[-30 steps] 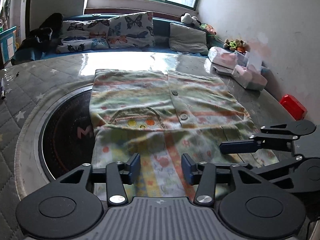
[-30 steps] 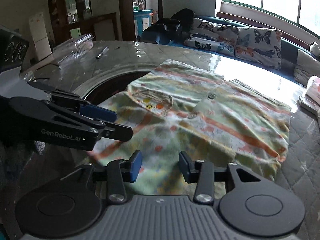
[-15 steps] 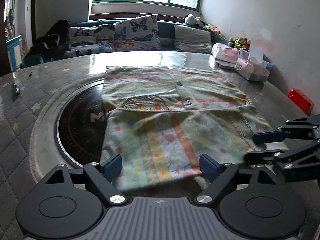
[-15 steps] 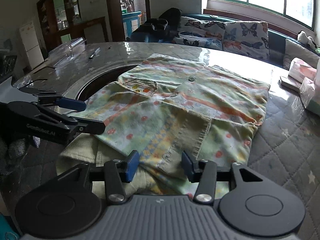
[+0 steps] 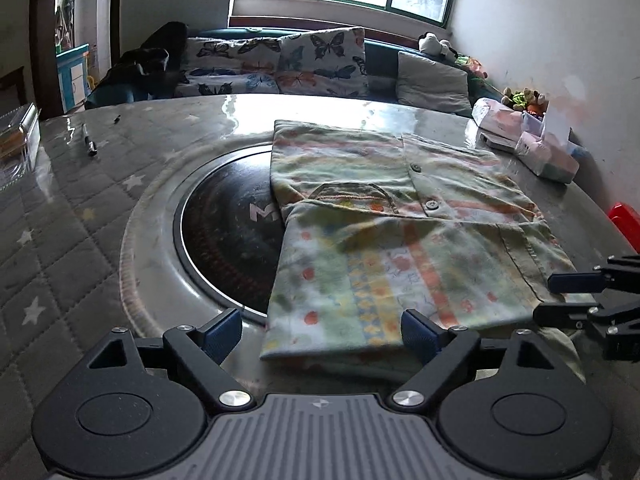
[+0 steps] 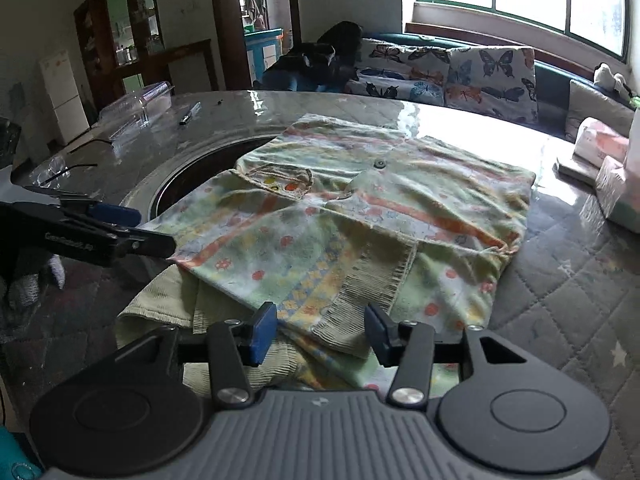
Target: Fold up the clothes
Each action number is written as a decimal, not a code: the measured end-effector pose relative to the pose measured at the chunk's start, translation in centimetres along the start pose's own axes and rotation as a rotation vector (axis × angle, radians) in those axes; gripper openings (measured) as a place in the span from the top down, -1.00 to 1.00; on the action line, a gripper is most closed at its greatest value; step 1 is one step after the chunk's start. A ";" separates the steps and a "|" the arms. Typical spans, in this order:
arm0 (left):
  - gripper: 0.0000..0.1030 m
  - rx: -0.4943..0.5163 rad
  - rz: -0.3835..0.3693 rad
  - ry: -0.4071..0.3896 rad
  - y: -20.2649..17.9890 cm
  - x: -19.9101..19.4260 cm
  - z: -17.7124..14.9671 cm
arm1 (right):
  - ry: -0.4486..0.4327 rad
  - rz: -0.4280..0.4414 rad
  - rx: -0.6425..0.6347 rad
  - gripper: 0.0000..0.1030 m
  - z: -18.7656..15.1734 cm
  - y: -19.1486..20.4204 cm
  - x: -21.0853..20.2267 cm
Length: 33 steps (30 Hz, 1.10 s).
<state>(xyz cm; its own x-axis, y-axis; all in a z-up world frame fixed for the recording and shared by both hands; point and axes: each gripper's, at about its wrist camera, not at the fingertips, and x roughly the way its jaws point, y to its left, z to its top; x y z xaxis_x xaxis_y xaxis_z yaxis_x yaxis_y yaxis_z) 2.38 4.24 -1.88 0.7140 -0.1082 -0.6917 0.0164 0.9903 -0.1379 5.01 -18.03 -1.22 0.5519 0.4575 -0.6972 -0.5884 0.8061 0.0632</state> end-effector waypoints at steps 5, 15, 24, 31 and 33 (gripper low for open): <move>-0.72 -0.001 -0.073 -0.016 -1.2 -2.5 0.3 | 0.002 -0.028 -0.041 -0.09 -0.2 0.0 -1.0; -0.39 -0.020 -0.244 0.101 -4.5 -2.7 -0.7 | 0.015 -0.079 -0.164 -0.16 -1.8 0.6 -3.1; 0.70 -0.101 -0.318 0.212 -4.2 -1.3 -0.8 | 0.038 -0.060 -0.302 -0.20 -3.5 2.3 -3.5; 0.77 -0.140 -0.375 0.146 -3.7 -1.9 2.7 | -0.008 -0.022 -0.401 -0.32 -3.3 4.2 -2.7; 0.78 -0.146 -0.384 0.140 -3.7 -1.5 3.7 | -0.031 -0.025 -0.411 -0.32 -3.0 4.5 -2.2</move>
